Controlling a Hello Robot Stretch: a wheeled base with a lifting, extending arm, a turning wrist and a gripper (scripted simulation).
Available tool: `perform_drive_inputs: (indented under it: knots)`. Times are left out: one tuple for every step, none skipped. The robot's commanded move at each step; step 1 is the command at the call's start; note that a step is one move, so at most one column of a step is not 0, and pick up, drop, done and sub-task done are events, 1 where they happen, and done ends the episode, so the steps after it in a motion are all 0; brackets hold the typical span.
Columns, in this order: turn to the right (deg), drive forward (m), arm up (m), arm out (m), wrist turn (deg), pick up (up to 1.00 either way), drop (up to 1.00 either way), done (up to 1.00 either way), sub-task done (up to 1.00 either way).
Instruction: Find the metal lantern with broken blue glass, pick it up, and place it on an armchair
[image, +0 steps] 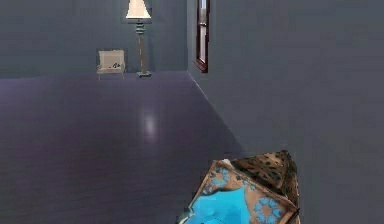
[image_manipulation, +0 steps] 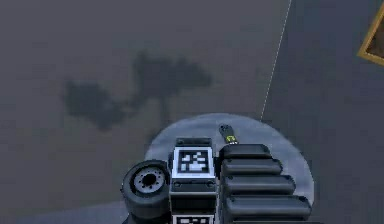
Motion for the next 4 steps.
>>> perform_drive_inputs:
  knots:
    - [-45.0,0.0,0.0,0.0,0.0,0.0,0.0,0.0,0.0]
    - [-45.0,0.0,0.0,0.0,0.0,0.0,0.0,0.0,0.0]
    - [-9.0,0.0,0.0,0.0,0.0,0.0,0.0,0.0,0.0]
    - [0.0,0.25,0.0,0.0,0.0,0.0,0.0,0.0,0.0]
